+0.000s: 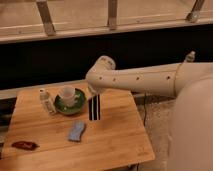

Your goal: Place the eraser in the ceramic cup

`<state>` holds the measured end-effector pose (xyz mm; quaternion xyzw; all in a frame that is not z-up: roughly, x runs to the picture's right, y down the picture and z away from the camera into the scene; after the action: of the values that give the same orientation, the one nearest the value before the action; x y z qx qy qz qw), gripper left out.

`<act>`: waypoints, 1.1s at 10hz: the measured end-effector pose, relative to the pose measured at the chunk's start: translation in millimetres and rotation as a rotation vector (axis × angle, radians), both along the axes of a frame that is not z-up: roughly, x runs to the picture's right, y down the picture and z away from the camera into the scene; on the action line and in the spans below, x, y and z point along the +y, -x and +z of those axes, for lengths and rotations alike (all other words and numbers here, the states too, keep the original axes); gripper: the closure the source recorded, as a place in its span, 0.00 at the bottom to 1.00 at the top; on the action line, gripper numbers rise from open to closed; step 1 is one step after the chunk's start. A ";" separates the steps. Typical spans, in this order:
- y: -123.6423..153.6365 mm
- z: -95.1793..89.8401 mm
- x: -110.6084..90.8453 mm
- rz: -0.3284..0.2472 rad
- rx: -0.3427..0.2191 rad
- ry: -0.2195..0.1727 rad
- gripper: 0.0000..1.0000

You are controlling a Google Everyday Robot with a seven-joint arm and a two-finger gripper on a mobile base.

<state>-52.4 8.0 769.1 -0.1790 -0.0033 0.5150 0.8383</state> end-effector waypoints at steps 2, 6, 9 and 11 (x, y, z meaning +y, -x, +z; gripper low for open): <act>-4.1 -6.5 -13.1 0.015 -0.022 -0.027 1.00; -2.1 -6.6 -12.7 0.011 -0.024 -0.028 1.00; -0.7 -8.0 -28.0 0.011 -0.025 -0.086 1.00; 1.2 -8.3 -68.8 0.033 -0.057 -0.163 1.00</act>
<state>-53.6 -60.9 760.8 -0.1246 -0.0721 0.5213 0.8411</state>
